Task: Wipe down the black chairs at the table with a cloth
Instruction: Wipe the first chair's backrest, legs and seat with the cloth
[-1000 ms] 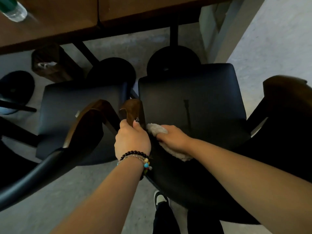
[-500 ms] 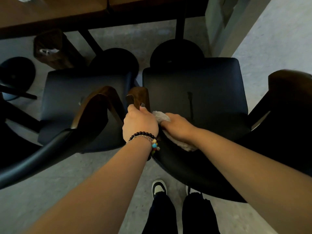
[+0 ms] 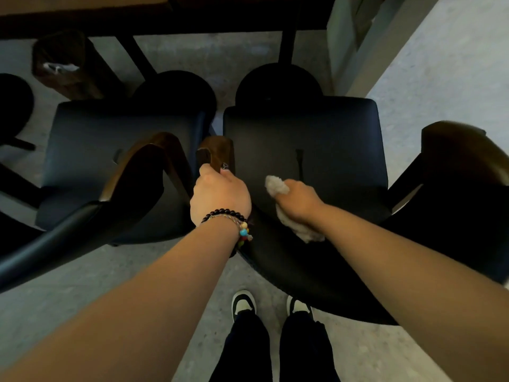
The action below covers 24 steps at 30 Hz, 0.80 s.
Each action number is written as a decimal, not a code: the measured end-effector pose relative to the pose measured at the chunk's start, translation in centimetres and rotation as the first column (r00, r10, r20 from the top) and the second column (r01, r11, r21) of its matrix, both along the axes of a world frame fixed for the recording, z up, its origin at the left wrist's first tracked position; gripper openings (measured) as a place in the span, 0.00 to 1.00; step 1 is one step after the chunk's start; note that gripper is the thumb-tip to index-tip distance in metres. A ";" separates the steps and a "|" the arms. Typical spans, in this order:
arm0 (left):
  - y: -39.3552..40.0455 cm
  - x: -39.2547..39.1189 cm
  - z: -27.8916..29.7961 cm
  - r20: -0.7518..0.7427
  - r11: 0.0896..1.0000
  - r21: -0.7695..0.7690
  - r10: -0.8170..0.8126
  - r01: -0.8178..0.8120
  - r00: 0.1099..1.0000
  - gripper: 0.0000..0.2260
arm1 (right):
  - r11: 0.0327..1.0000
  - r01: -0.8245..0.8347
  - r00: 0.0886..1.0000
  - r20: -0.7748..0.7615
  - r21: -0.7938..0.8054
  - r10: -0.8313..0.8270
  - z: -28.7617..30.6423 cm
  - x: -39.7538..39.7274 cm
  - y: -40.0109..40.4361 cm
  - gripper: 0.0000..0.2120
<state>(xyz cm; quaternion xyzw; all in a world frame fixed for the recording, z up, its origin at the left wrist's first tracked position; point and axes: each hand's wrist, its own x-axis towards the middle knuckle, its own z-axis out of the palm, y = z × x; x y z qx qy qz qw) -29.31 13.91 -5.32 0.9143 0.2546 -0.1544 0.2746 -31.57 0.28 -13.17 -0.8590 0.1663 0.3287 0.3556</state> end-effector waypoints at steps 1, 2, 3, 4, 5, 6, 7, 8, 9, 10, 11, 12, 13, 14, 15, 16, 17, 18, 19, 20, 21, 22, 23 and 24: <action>0.0 0.0 0.0 0.006 1.000 0.009 -0.005 0.005 1.000 0.14 | 0.998 0.018 0.996 -0.084 0.053 -0.013 -1.0 0.2 0.1 0.19; -0.1 0.0 0.0 0.007 1.000 0.018 -0.010 0.010 1.000 0.14 | 0.995 0.019 0.990 -0.141 0.100 -0.005 -1.6 0.1 0.3 0.20; -0.1 0.0 0.0 0.008 1.000 0.026 -0.017 0.017 1.000 0.14 | 0.993 -0.004 0.989 -0.144 0.118 0.021 -1.7 0.0 0.7 0.21; -0.1 0.0 -0.1 0.006 0.999 0.033 -0.024 0.024 1.000 0.14 | 0.993 -0.032 0.992 -0.115 0.117 0.046 -1.2 -0.1 0.9 0.20; -0.1 -0.1 -0.2 0.003 0.999 0.040 -0.030 0.029 1.000 0.15 | 0.992 -0.053 0.995 -0.073 0.113 0.062 -0.3 -0.4 0.9 0.19; 0.0 -0.2 -0.3 -0.004 0.998 0.047 -0.031 0.031 1.000 0.15 | 0.990 -0.070 0.997 -0.037 0.121 0.075 0.9 -0.9 0.9 0.16; 0.0 -0.2 -0.3 -0.009 0.998 0.052 -0.031 0.031 0.999 0.15 | 0.987 -0.087 0.996 0.001 0.136 0.088 2.3 -1.7 0.7 0.13; 0.0 -0.2 -0.3 -0.012 0.998 0.052 -0.030 0.031 0.999 0.16 | 0.982 -0.102 0.994 0.045 0.157 0.096 3.5 -2.6 0.3 0.11; 0.0 -0.2 -0.3 -0.012 0.998 0.050 -0.032 0.033 0.999 0.15 | 0.977 -0.120 0.991 0.081 0.176 0.107 4.9 -3.6 0.1 0.10; 0.0 -0.2 -0.3 -0.009 0.998 0.045 -0.035 0.035 0.999 0.15 | 0.974 -0.128 0.988 0.111 0.185 0.109 6.0 -4.5 0.0 0.10; 0.0 -0.1 -0.3 -0.002 0.999 0.039 -0.035 0.035 0.999 0.15 | 0.973 -0.135 0.984 0.140 0.190 0.109 6.4 -4.8 -0.1 0.12; 0.0 -0.1 -0.3 0.005 0.999 0.035 -0.033 0.033 0.999 0.15 | 0.973 -0.149 0.979 0.166 0.178 0.120 6.3 -4.7 -0.2 0.12; 0.0 -0.1 -0.3 0.010 0.999 0.033 -0.034 0.034 0.999 0.15 | 0.975 -0.176 0.975 0.161 0.138 0.153 5.8 -4.1 -0.3 0.11; 0.0 -0.1 -0.3 0.013 0.999 0.035 -0.034 0.034 0.999 0.15 | 0.977 -0.195 0.975 0.128 0.086 0.183 5.1 -3.5 -0.2 0.09; 0.0 -0.2 -0.3 0.017 0.999 0.036 -0.032 0.031 0.999 0.14 | 0.983 -0.180 0.981 0.073 0.036 0.177 4.0 -2.8 -0.2 0.07; -0.1 -0.2 -0.3 0.020 0.999 0.035 -0.027 0.026 0.999 0.14 | 0.993 -0.115 0.993 -0.011 0.006 0.116 3.1 -2.2 -0.1 0.08; -0.1 -0.2 -0.3 0.023 0.999 0.034 -0.023 0.022 0.999 0.14 | 1.000 -0.024 0.994 -0.111 -0.004 0.024 2.1 -1.8 0.0 0.10; -0.1 -0.3 -0.4 0.026 0.999 0.036 -0.019 0.018 0.999 0.14 | 0.999 0.049 0.979 -0.200 -0.011 -0.050 1.2 -1.4 0.3 0.13; -0.1 -0.2 -0.5 0.031 0.999 0.041 -0.017 0.015 0.999 0.14 | 0.997 0.074 0.967 -0.243 -0.014 -0.075 0.8 -1.2 0.8 0.14; 0.0 -0.2 -0.6 0.038 0.999 0.046 -0.016 0.014 0.999 0.14 | 1.000 0.022 0.975 -0.222 -0.016 -0.025 0.8 -1.1 1.1 0.15; 0.0 -0.1 -0.7 0.043 0.999 0.051 -0.016 0.014 0.999 0.14 | 0.999 -0.044 0.987 -0.154 -0.021 0.040 1.3 -1.1 1.4 0.16; 0.1 -0.1 -0.8 0.045 0.998 0.056 -0.015 0.012 0.999 0.14 | 0.995 -0.092 0.994 -0.068 -0.030 0.090 2.3 -1.5 1.6 0.17; 0.1 -0.1 -0.9 0.044 0.998 0.059 -0.012 0.010 0.999 0.14 | 0.993 -0.115 0.993 0.010 -0.004 0.115 3.5 -2.2 1.5 0.15; 0.1 -0.1 -1.0 0.042 0.998 0.058 -0.010 0.007 0.999 0.14 | 0.990 -0.135 0.989 0.062 0.037 0.133 4.7 -3.1 1.1 0.12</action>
